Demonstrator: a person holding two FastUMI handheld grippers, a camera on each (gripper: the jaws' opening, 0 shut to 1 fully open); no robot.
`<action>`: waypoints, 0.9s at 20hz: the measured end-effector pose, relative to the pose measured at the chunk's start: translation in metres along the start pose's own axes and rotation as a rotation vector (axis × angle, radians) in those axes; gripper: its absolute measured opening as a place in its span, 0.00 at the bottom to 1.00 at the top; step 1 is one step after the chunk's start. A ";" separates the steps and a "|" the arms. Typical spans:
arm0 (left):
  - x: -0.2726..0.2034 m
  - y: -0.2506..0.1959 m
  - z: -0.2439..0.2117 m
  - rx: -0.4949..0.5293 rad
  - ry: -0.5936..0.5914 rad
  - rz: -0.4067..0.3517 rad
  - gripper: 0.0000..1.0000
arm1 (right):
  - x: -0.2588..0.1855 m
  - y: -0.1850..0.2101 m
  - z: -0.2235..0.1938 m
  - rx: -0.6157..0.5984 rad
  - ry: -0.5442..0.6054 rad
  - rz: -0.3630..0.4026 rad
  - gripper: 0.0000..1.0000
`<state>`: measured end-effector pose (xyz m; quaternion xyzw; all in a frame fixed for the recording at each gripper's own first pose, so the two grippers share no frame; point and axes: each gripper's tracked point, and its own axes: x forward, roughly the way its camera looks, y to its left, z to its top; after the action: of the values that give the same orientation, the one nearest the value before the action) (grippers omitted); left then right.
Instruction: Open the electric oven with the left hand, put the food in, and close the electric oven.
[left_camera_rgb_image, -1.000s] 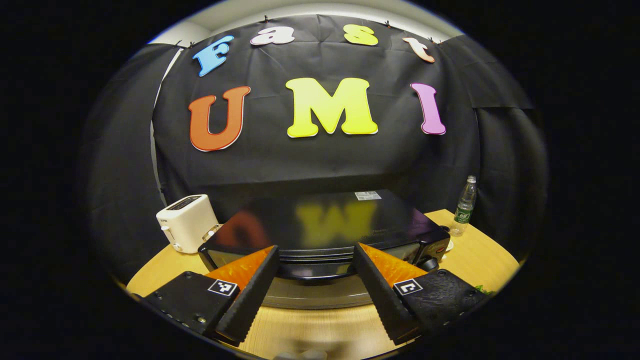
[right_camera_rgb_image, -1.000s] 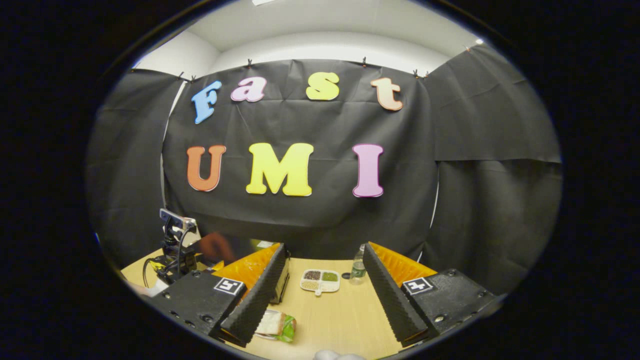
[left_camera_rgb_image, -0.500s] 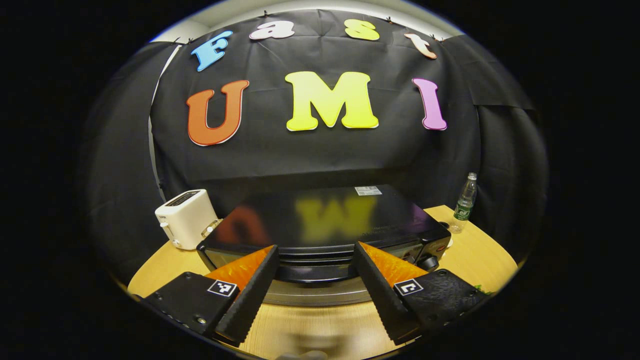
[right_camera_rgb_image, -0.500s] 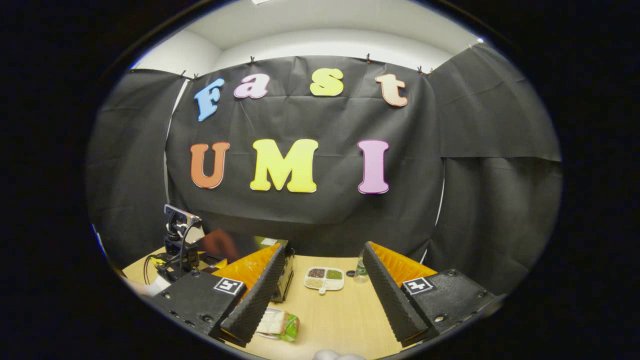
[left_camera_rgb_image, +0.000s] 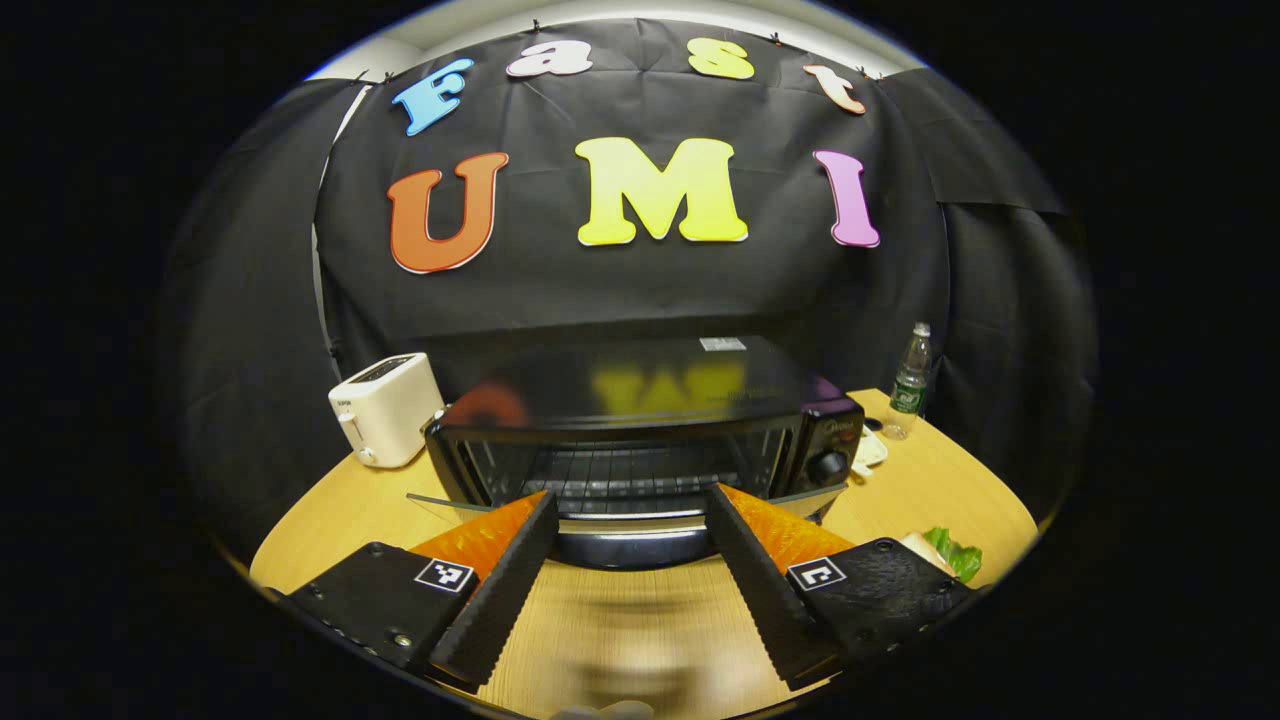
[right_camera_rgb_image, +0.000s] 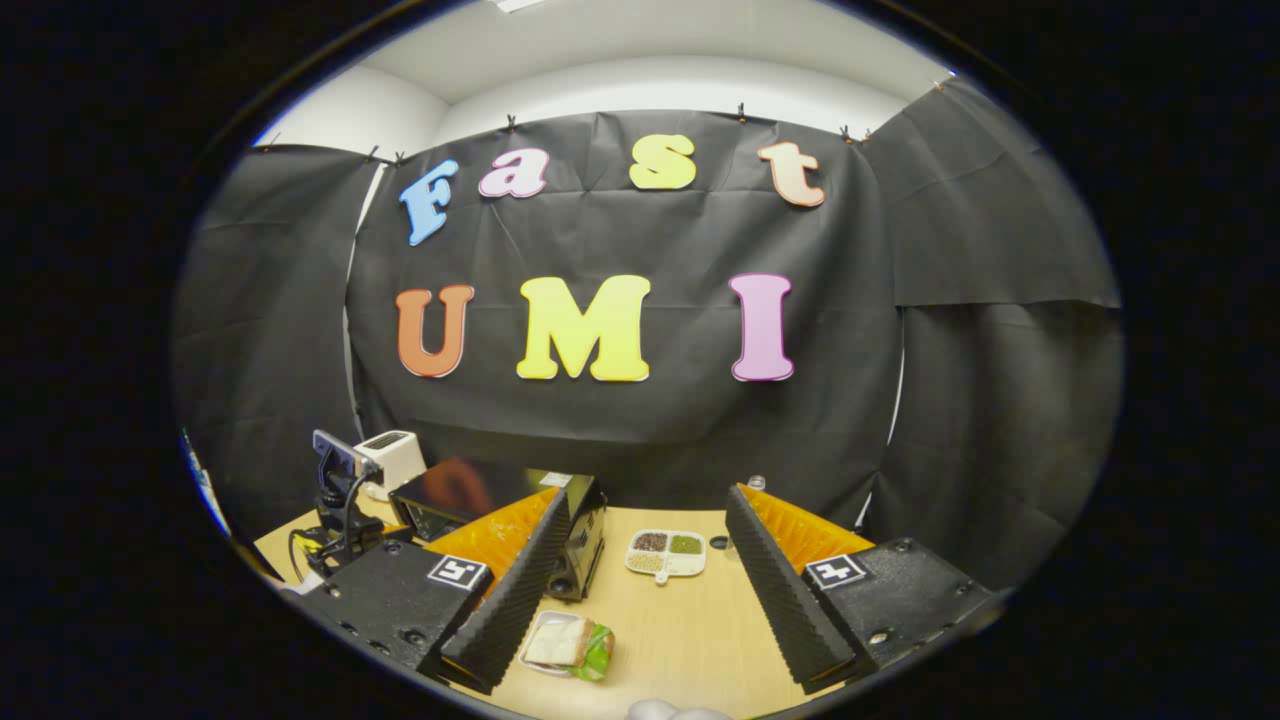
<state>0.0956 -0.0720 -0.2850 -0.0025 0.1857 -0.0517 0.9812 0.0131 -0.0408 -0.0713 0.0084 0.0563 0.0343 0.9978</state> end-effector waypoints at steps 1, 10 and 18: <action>-0.007 0.000 -0.009 0.001 0.012 -0.003 0.98 | -0.002 0.000 -0.001 0.000 0.000 0.002 0.97; -0.031 -0.002 -0.058 0.011 0.044 0.001 0.98 | -0.021 -0.006 -0.022 -0.022 0.027 0.002 0.96; -0.035 -0.003 -0.118 0.014 0.148 -0.012 0.97 | -0.027 -0.014 -0.056 -0.010 0.086 -0.010 0.97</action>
<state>0.0198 -0.0698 -0.3820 0.0071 0.2574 -0.0587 0.9645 -0.0190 -0.0560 -0.1241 0.0016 0.0989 0.0300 0.9946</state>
